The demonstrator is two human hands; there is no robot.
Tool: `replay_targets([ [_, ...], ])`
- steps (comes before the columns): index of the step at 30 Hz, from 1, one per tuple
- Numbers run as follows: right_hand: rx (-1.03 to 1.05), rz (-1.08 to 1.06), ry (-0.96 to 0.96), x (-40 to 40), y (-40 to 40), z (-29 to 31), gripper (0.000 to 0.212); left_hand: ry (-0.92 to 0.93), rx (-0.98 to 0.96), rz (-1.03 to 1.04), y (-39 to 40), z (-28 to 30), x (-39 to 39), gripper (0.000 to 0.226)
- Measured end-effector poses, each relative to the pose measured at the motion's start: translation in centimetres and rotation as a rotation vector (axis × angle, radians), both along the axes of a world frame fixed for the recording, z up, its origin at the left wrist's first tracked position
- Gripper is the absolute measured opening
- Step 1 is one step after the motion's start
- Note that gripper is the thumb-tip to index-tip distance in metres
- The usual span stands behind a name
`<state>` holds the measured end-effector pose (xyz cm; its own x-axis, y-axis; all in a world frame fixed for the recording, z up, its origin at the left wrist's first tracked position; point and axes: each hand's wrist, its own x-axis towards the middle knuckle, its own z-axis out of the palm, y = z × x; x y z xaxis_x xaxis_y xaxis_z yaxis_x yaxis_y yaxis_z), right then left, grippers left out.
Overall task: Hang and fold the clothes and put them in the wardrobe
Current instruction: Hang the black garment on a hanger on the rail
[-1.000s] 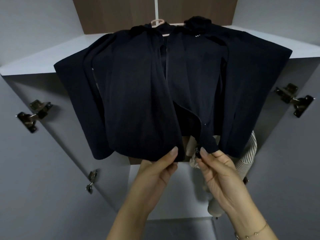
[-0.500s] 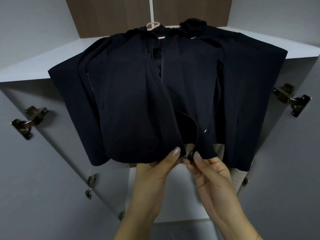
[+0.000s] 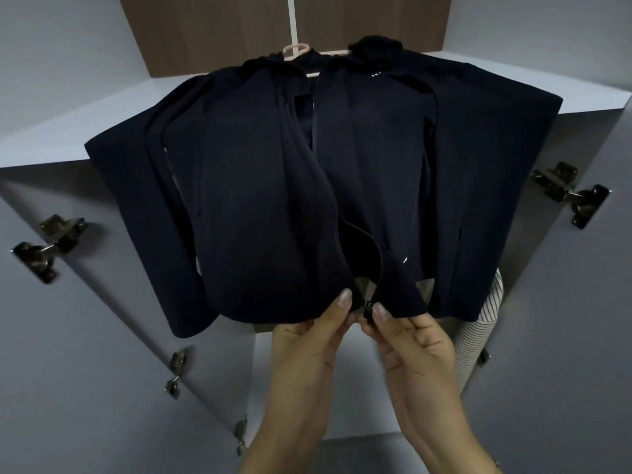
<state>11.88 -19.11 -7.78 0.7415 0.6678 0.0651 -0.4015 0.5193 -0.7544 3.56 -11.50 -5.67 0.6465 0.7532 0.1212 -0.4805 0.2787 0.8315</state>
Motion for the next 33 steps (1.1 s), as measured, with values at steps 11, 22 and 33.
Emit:
replay_targets([
  [11,-0.032,-0.055,0.002,-0.5,0.1,-0.2,0.028,0.007,-0.053,0.031,-0.2,-0.2,0.1,0.012],
  [22,-0.032,-0.067,0.023,-0.5,0.3,-0.6,0.023,0.047,-0.022,0.098,-0.8,-0.5,0.5,0.007],
  [33,-0.041,-0.102,0.060,-0.7,0.4,-0.8,0.017,0.060,-0.029,0.112,-0.9,-0.8,0.6,0.007],
])
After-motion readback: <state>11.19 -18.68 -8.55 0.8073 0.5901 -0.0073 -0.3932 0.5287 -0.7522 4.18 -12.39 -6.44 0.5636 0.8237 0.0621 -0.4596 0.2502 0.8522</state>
